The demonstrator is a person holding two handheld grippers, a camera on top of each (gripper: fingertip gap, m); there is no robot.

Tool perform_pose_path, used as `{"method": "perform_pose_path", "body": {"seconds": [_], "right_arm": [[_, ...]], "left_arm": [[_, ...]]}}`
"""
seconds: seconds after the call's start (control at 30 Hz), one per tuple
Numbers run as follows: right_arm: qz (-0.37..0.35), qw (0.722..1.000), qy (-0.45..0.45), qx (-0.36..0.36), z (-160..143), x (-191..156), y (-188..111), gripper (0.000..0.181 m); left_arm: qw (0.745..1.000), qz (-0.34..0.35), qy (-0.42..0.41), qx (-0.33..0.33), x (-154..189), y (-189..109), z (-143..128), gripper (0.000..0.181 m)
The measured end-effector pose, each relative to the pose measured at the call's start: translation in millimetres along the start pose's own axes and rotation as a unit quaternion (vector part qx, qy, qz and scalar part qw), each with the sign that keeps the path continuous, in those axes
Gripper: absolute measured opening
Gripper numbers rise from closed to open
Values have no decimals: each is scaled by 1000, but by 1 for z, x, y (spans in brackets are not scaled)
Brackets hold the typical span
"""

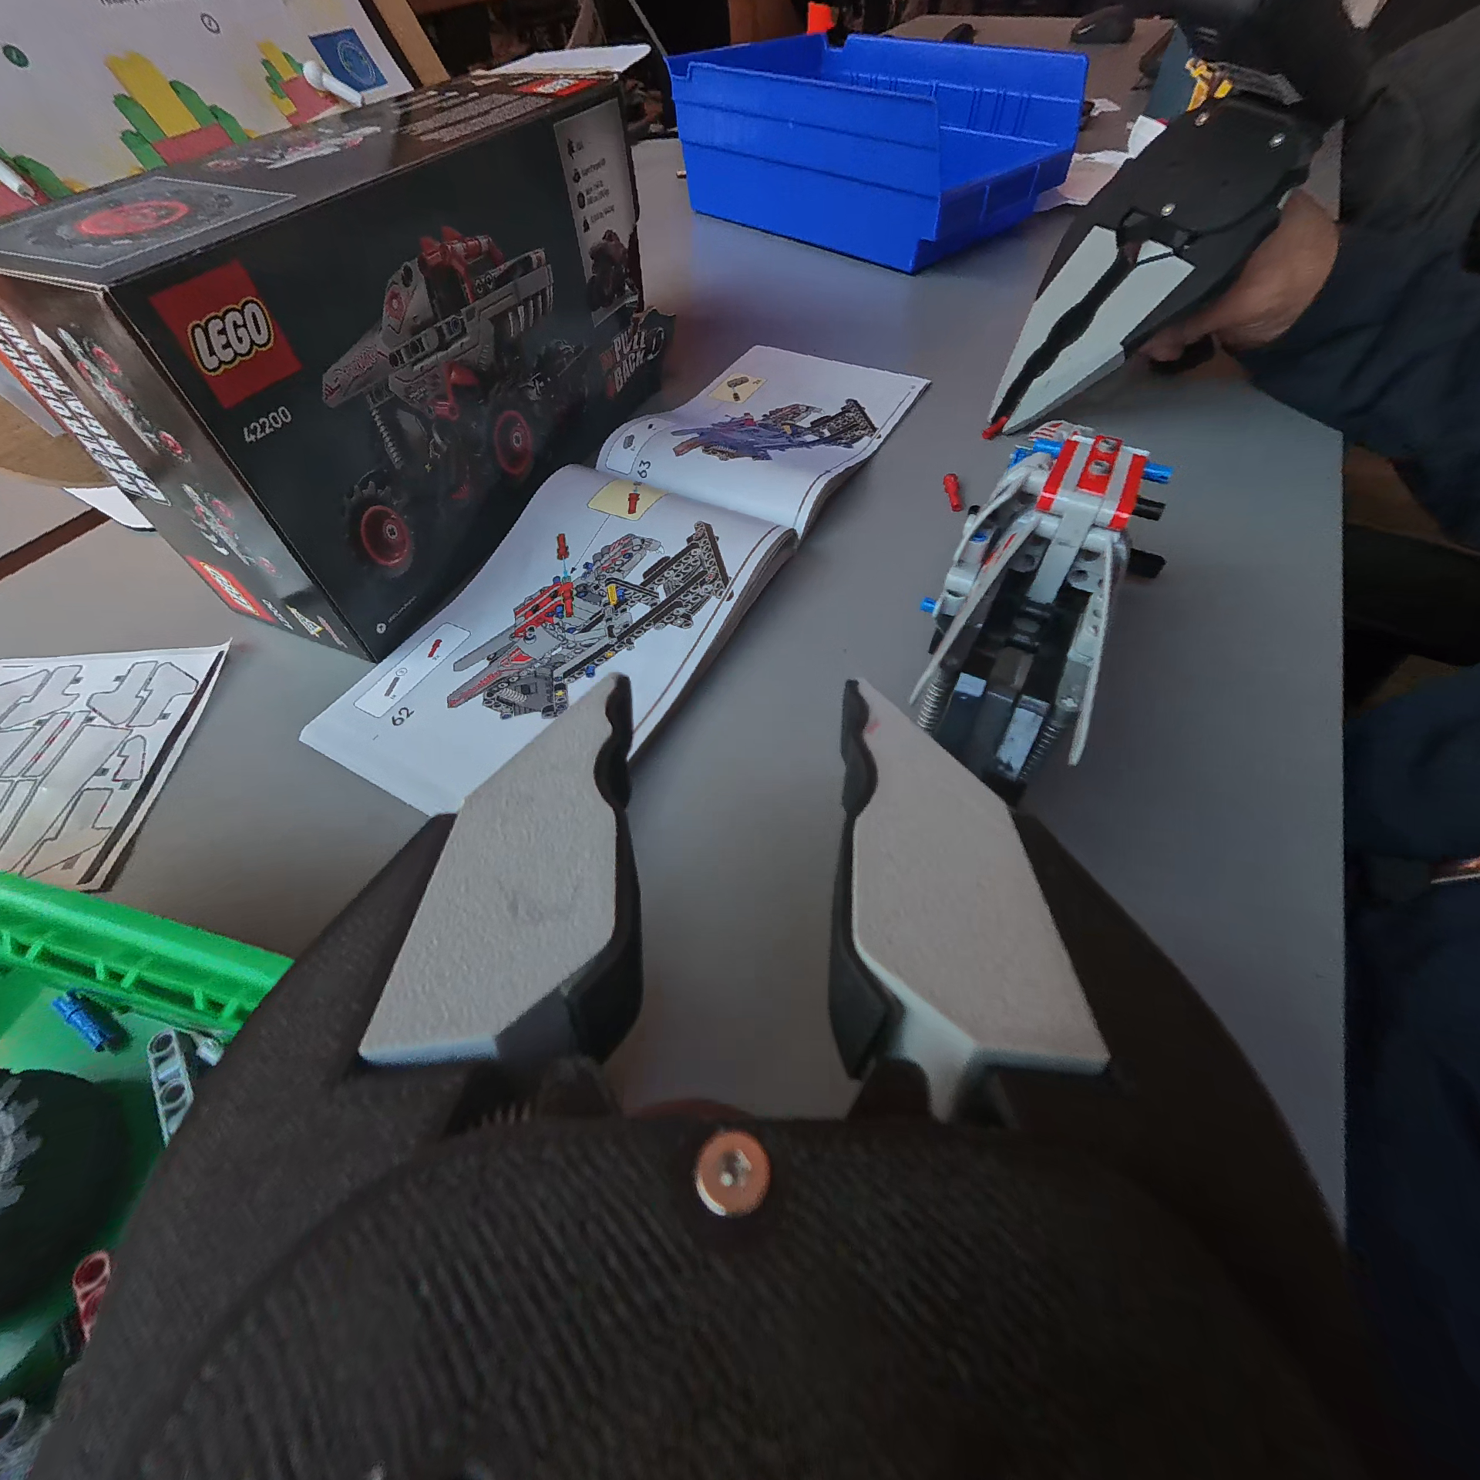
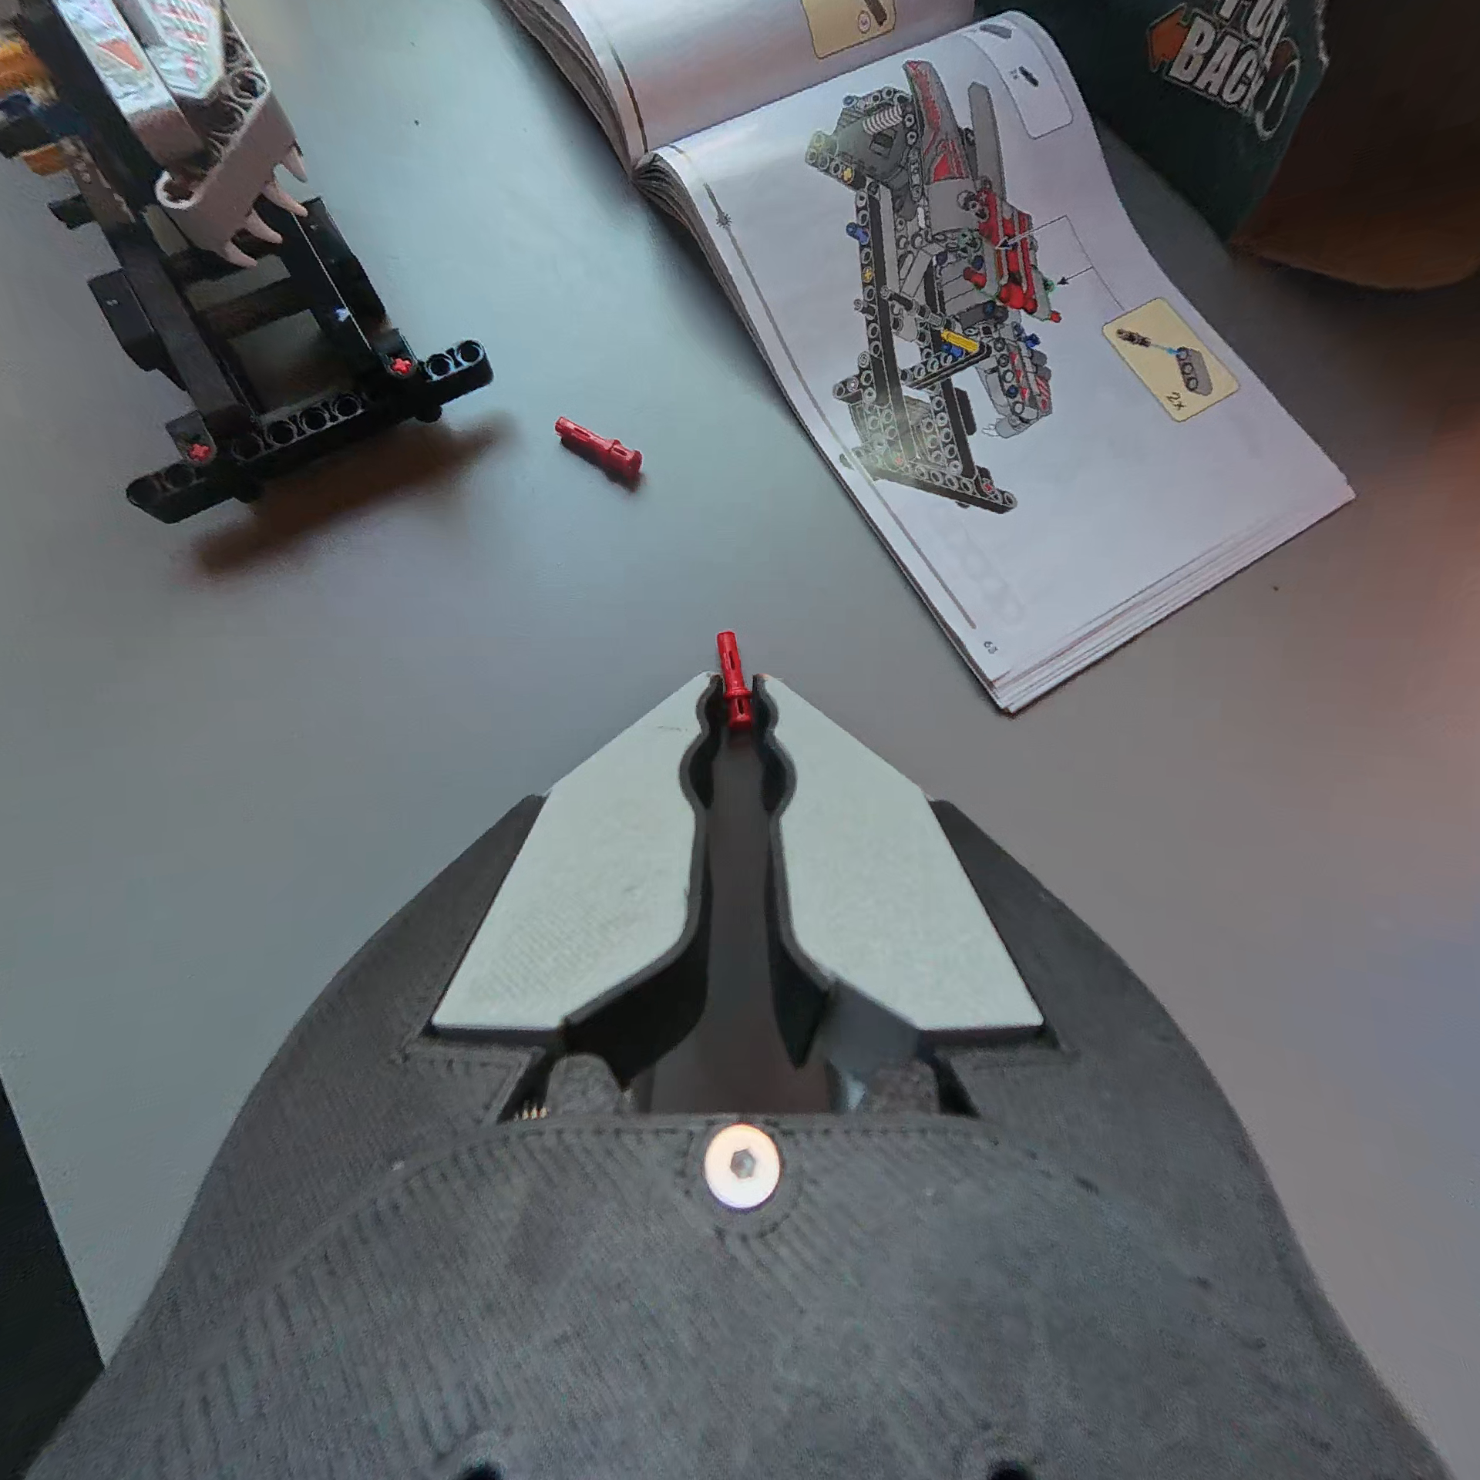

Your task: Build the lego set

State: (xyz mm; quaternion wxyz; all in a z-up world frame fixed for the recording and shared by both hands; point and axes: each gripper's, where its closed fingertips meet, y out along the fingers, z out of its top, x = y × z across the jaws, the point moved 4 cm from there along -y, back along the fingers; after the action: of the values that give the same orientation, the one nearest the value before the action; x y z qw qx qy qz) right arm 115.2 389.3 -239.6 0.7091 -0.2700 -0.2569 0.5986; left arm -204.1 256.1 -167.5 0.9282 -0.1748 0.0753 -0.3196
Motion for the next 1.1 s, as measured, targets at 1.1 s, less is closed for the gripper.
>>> {"method": "perform_pose_path", "body": {"seconds": [1.1], "right_arm": [[38,993,3,114,24,-19,-15,4]], "left_arm": [[973,-227,23,-30,93,-12,1,37]]}}
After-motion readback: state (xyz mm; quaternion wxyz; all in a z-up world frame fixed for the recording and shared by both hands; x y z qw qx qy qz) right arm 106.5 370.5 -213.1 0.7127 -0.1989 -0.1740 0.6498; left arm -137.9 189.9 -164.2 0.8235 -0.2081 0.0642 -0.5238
